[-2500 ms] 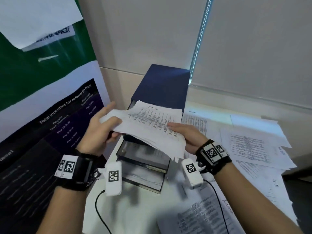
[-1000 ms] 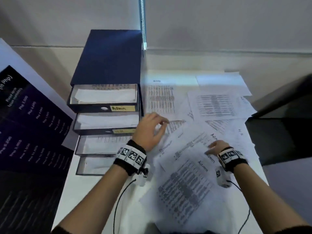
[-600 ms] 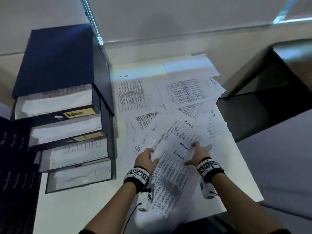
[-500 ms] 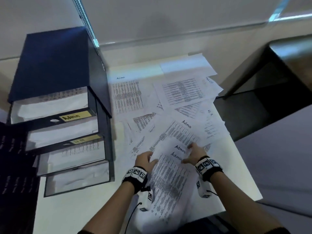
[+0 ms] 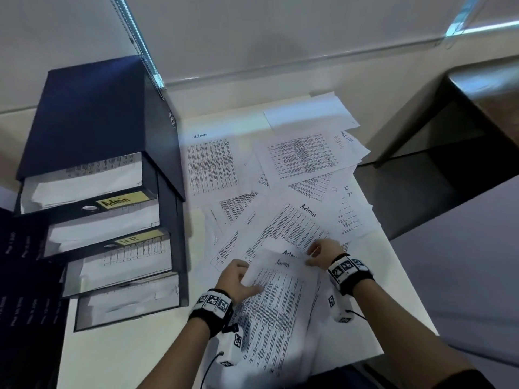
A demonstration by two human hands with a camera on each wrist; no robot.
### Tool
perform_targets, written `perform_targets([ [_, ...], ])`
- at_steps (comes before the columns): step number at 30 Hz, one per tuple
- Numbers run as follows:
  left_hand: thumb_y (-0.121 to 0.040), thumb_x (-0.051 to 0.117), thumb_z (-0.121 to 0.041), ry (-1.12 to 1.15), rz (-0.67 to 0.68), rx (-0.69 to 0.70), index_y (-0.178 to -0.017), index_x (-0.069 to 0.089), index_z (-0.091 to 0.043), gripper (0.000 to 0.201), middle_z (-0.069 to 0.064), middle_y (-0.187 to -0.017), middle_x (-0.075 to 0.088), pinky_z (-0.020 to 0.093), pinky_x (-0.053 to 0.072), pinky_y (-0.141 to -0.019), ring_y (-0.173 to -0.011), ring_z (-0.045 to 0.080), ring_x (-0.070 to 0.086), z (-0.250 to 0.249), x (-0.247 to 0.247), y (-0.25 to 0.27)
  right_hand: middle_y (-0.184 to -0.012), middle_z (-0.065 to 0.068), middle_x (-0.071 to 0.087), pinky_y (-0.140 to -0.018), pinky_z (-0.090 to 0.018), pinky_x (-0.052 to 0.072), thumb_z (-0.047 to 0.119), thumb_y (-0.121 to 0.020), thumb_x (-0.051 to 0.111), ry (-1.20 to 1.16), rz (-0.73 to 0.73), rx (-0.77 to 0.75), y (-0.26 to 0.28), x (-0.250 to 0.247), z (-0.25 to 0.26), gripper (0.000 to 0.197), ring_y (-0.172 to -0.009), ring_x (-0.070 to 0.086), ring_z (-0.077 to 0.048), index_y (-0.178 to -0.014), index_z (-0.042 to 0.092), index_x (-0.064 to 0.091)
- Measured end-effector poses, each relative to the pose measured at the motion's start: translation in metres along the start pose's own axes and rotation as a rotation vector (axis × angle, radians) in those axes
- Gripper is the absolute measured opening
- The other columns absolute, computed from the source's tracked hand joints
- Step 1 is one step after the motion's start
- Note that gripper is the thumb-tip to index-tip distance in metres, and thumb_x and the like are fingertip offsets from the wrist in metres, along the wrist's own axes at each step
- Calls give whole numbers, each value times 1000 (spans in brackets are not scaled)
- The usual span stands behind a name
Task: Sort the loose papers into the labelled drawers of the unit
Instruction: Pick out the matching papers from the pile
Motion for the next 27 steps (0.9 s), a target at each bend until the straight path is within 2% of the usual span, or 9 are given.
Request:
perform_targets([
  [4,-63,82,-67,198,-98,1,-115,63,-23,71,-8,-107,72,35,57,-89,-98,9,68,-8,-7,4,-91,3,72,-81,-27,52,23,-71,87,-302,14,-140,-3,-30,25,26,-86,67,-14,-94,25,76],
  [8,-71,79,-59,442,-230,13,-125,54,-20,71,-9,-119,67,32,47,-102,-110,3,61,-20,-29,2,-89,-2,77,-86,-23,53,20,-67,89,-557,61,-261,9,-63,57,26,-86,72,-15,-91,17,78],
  [11,-74,82,-51,459,-221,0,-107,61,-18,52,-9,-102,69,30,46,-94,-100,11,64,-33,-40,4,-86,-4,77,-78,-16,51,13,-69,88,-642,76,-327,15,-81,76,22,-81,72,-10,-87,10,77],
  [13,-71,85,-49,396,-242,-8,-99,63,-15,49,-2,-95,72,32,50,-88,-93,18,67,-30,-49,0,-87,-1,77,-80,-19,53,22,-74,85,-578,35,-361,13,-92,82,19,-84,72,-11,-90,14,78],
  [15,-68,89,-48,321,-224,-17,-107,68,-12,57,2,-101,75,40,56,-89,-96,22,70,-21,-53,-7,-96,-2,76,-86,-24,53,38,-82,76,-313,-21,-313,4,-98,76,27,-92,70,-14,-103,21,76],
  [17,-73,89,-24,266,-186,-4,-99,73,-12,33,3,-94,77,44,60,-84,-91,24,73,-16,-51,-8,-108,-1,72,-89,-28,51,54,-87,63,70,17,-197,-8,-90,59,44,-99,66,-17,-114,20,71],
  [19,-74,86,-8,212,-180,-32,-98,74,-12,28,4,-92,77,44,60,-83,-89,26,73,-5,-48,-9,-111,-3,71,-88,-30,51,59,-89,58,268,141,-65,-14,-71,34,58,-99,66,-20,-119,10,67],
  [22,-73,86,-9,184,-129,-78,-99,72,-14,29,4,-93,76,43,60,-83,-90,25,73,9,-37,-10,-99,-8,75,-75,-25,50,45,-89,65,190,160,33,-17,-51,4,53,-84,69,-20,-122,3,63],
  [27,-75,86,-30,188,-60,-89,-93,75,-16,26,1,-83,77,38,61,-73,-78,20,72,16,-21,-10,-85,-6,73,-62,-21,45,36,-70,86,-194,-61,39,-22,-54,-9,37,-73,65,-17,-91,7,76],
])
Point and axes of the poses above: each hand's wrist, its own y-axis away from the middle knuckle, its own x-axis out of the palm, z = x × y, the point moved 7 cm from there along -y, towards the middle knuckle
